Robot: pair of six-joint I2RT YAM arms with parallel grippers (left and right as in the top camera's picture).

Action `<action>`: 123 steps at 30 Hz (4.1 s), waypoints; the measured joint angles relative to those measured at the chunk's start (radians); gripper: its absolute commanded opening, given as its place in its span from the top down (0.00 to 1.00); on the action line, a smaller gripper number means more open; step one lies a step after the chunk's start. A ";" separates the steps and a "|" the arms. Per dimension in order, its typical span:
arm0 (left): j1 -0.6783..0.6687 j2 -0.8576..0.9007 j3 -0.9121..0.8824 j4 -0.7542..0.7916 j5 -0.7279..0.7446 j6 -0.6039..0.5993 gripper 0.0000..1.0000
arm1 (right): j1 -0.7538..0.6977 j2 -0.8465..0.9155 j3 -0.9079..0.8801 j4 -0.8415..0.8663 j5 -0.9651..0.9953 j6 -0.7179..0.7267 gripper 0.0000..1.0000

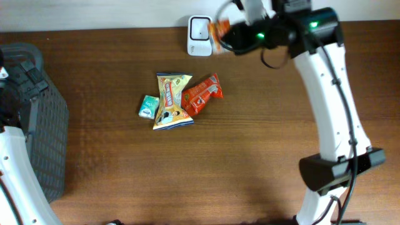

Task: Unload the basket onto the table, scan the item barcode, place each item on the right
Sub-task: 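Carry the orange box to the scanner and hold it under it, then move the orange box right and release it on the table, then move the right gripper to the red bag and grasp it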

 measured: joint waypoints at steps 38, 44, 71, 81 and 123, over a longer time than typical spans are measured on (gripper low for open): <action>0.000 0.000 0.000 0.000 0.000 0.000 0.01 | 0.175 0.597 -0.043 0.900 0.900 -0.957 0.93; 0.000 0.000 0.000 0.000 0.000 0.000 0.01 | 0.175 0.597 -0.043 0.860 0.834 -0.908 0.96; 0.000 0.000 0.000 0.000 0.000 0.000 0.01 | -0.284 0.082 -0.201 -0.256 0.223 0.051 0.96; 0.000 0.000 0.000 0.000 0.000 0.000 0.01 | -0.567 0.108 -0.742 0.018 0.223 0.188 0.42; 0.000 0.000 0.000 0.000 0.000 0.000 0.01 | 0.121 0.291 -0.628 0.379 0.056 0.642 0.61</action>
